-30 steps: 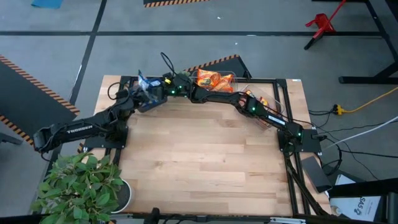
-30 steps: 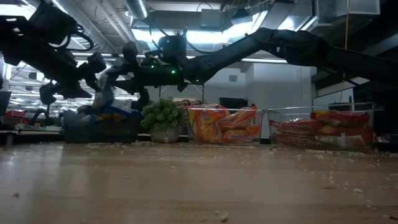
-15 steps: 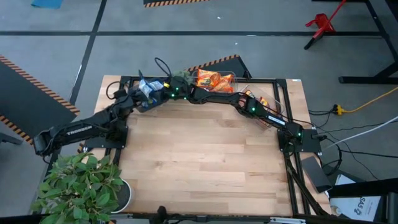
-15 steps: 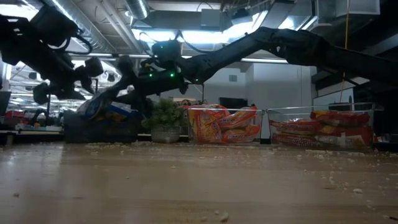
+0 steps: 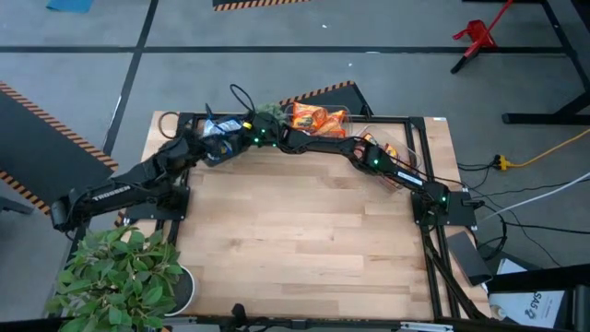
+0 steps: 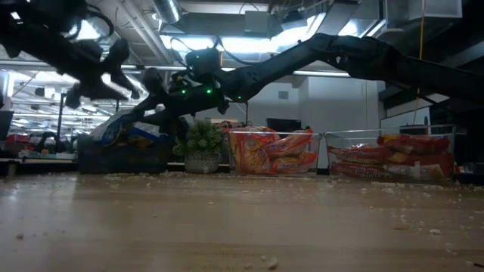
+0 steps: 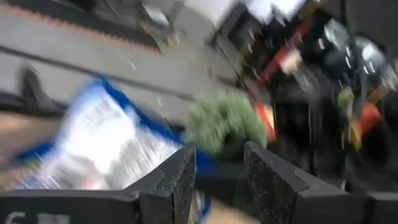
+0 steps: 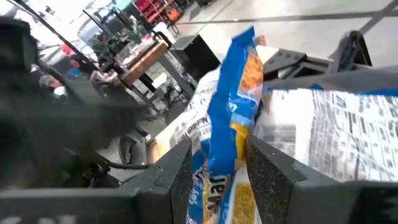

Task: Sort Maruchan noodles
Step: Put the blue noodle pack into the black bin

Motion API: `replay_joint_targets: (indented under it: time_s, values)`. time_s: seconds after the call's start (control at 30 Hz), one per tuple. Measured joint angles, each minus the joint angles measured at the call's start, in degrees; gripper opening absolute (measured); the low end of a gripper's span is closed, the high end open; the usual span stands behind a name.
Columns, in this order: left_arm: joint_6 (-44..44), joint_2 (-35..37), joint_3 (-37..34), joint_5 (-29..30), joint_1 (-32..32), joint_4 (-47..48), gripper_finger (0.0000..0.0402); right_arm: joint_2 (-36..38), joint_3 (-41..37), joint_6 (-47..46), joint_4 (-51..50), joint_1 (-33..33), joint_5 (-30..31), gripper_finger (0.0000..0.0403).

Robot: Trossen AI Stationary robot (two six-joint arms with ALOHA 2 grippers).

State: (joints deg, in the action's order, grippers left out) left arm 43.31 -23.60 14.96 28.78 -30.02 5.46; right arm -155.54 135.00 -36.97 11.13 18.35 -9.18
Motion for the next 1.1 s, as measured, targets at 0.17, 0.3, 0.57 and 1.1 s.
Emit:
replay_joint_targets:
  time_s: [0.17, 0.3, 0.57, 1.1]
  values:
    - [4.54, -1.50, -1.66, -6.92, 0.99, 7.06, 0.0133, 0.02, 0.00, 0.00, 1.88, 0.04, -1.72, 0.0133]
    - [5.94, -2.30, -3.36, -7.72, 1.55, 12.76, 0.0133, 0.04, 0.00, 0.00, 1.94, 0.04, -1.83, 0.0133]
    - [6.06, -2.17, -4.61, -1.25, 1.53, 14.57, 0.0133, 0.17, 0.00, -0.11, 2.11, 0.02, -3.88, 0.0133]
    - [1.23, -1.79, -4.62, 8.34, 1.53, 7.05, 0.0133, 0.24, 0.00, 0.98, 3.22, -0.76, -11.97, 0.0133]
